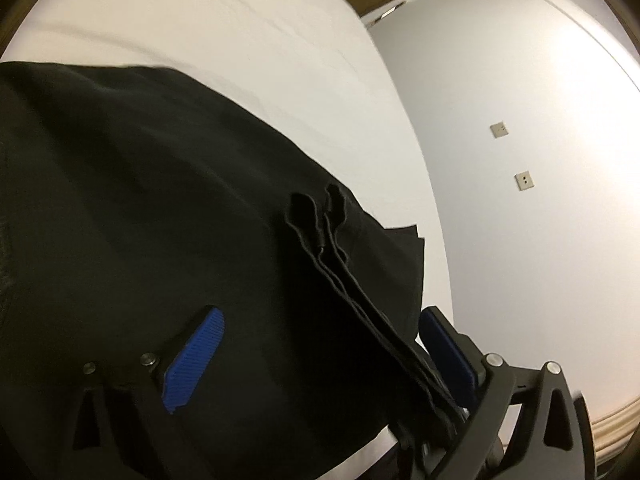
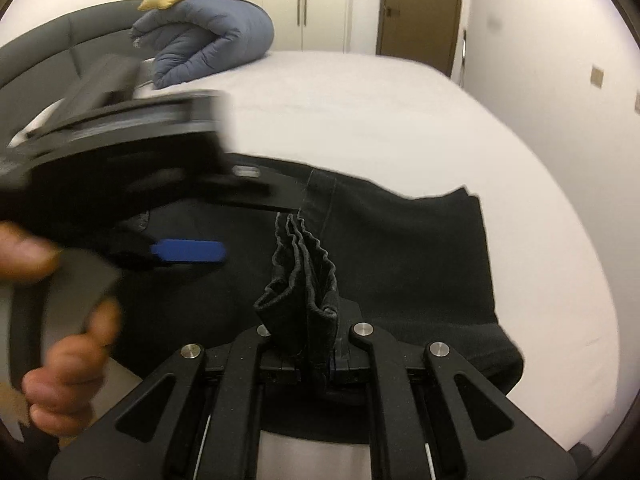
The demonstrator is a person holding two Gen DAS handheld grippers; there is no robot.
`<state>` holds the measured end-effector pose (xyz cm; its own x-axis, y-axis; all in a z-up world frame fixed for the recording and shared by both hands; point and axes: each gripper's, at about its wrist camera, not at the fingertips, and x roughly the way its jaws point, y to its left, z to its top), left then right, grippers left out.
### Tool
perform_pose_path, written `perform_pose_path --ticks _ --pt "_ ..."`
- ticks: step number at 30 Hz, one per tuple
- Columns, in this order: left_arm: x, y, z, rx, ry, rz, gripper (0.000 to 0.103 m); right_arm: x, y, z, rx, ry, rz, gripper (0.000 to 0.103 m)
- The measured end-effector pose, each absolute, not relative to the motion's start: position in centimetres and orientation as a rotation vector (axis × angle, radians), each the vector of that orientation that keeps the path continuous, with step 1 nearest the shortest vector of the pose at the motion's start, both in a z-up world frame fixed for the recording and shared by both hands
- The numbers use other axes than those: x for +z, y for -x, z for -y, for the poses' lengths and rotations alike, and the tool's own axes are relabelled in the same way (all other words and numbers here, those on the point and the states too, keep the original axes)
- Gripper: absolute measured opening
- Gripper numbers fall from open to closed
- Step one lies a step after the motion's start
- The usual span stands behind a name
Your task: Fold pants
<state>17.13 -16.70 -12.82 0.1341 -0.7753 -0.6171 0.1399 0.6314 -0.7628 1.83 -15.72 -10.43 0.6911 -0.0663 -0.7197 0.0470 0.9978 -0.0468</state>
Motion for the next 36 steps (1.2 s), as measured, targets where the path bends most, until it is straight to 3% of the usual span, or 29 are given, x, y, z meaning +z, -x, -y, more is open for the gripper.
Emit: perform_pose_path --ticks 3,5,7,9,23,36 --pt "-12.9 -17.9 17.9 -0.748 0.604 -1.285 0.099 -9.6 -1.1 14.5 -0.045 0.064 -0.783 0.007" --pt "-12.7 -18.2 18.2 -0.747 0.6 -1.284 0.088 -9.2 -0.8 13.7 -0.027 0.076 -0.772 0.007" --pt "-12.6 -18.6 18.5 -0.764 0.595 -1.303 0.031 -8.5 -0.4 12.7 -0.006 0.087 -0.772 0.007" --pt "-12.5 -18.9 18.1 -0.748 0.566 -1.314 0.014 -8.1 -0.2 11.7 0.015 0.097 -0.774 0.007" --pt "-10.2 -21.4 11.7 -0.744 0.323 -1.275 0.009 -7.5 -3.5 3.1 0.158 0.115 -0.798 0.009" --pt "-10.2 -23.4 14.0 -0.904 -0.045 -1.315 0.011 -9.6 -2.9 0.5 0.186 0.154 -0.851 0.01"
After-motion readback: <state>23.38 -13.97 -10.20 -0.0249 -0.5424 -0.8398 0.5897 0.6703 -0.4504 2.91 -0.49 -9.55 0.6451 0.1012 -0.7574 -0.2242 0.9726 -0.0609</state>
